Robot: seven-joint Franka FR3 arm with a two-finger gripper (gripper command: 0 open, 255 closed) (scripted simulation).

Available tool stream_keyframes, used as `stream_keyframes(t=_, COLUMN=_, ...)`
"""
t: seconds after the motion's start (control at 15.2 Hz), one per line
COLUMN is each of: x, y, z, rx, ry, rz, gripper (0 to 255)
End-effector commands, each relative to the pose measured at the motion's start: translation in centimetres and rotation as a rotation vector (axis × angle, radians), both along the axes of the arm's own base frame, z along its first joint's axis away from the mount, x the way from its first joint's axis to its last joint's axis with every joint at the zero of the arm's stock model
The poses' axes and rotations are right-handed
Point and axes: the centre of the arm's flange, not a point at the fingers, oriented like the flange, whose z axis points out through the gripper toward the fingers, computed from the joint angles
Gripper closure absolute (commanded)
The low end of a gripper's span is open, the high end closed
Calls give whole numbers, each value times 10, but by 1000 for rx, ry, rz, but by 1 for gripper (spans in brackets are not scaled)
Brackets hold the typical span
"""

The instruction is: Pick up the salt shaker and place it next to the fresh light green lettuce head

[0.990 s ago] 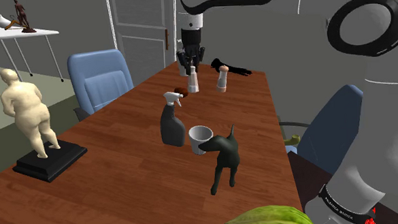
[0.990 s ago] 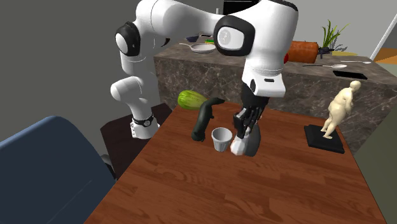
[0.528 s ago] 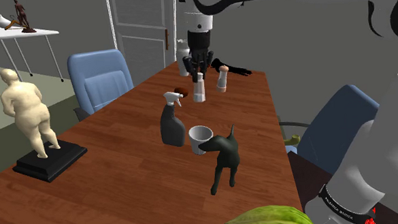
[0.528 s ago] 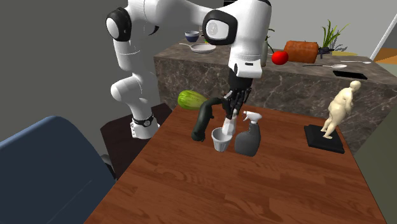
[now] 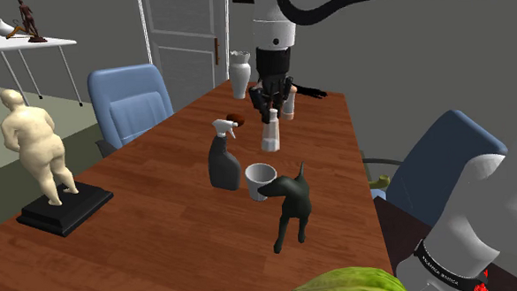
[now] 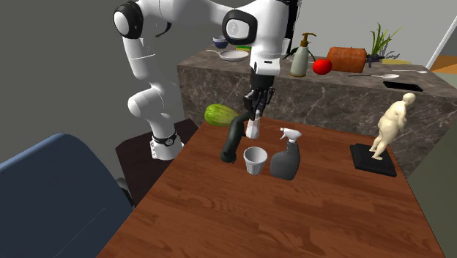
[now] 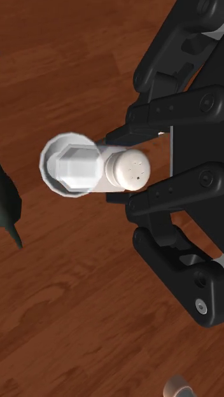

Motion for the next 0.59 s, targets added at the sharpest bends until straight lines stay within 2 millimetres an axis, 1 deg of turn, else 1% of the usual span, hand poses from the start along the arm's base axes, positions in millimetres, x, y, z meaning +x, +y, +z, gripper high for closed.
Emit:
stream_keyframes(t=0.0, x=-26, y=11, z=0, rx=-1, ry=-1, rz=-1, gripper=255)
stream_keyframes(t=0.53, x=-125, y=50, z=0, rx=-1, ry=-1, rz=-1, gripper=255)
